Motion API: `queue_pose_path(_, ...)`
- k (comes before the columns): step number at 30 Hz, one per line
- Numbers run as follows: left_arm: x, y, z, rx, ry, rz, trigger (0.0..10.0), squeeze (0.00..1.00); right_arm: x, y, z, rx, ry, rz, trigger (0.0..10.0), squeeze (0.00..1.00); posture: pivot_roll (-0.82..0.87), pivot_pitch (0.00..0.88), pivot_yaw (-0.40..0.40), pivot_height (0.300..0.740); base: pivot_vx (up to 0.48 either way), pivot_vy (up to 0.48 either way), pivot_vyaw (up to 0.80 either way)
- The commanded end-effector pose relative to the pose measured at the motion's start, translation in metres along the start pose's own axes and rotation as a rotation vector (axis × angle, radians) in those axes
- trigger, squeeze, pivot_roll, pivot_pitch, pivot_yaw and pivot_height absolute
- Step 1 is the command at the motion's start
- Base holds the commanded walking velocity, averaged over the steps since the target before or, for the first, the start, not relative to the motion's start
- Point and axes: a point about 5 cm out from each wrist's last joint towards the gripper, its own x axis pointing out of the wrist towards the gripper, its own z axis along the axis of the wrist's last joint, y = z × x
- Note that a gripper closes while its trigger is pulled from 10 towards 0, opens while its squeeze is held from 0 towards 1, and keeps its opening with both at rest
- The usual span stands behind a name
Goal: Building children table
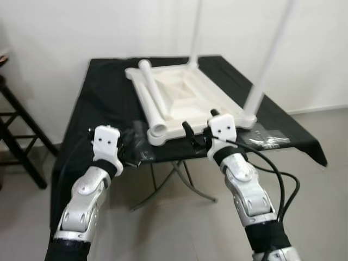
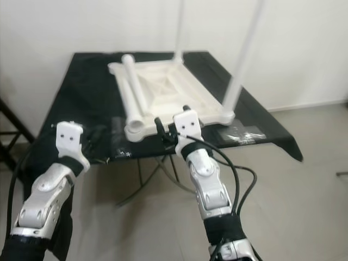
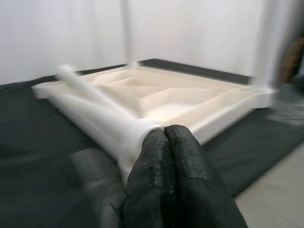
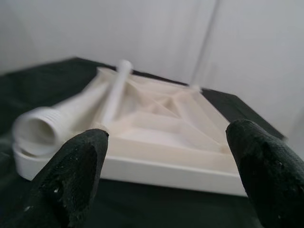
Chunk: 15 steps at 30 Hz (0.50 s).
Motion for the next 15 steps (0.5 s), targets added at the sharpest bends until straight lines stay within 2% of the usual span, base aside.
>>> queue_pose_path(1, -0.004, 0.007, -0.004, 0.014, 0.017, 0.027, 10.0, 0.0, 0.001, 0.007, 0.004, 0.002, -0.027, 0.021, 10.0, 0.0, -0.01, 0.028, -0.018, 0.74, 0.0, 0.0, 0.0)
queue_pose_path(4, -0.006, 0.007, -0.007, 0.025, 0.031, 0.025, 10.0, 0.0, 0.001, 0.013, 0.003, 0.0, -0.025, 0.065, 10.0, 0.0, -0.03, 0.028, -0.02, 0.74, 0.0, 0.0, 0.0)
queue_pose_path(15, -0.005, 0.01, -0.009, 0.017, 0.036, 0.053, 10.0, 0.0, 0.0, 0.018, -0.004, 0.02, 0.008, 0.104, 10.0, 0.0, -0.03, 0.029, -0.02, 0.74, 0.0, -0.462, 0.0)
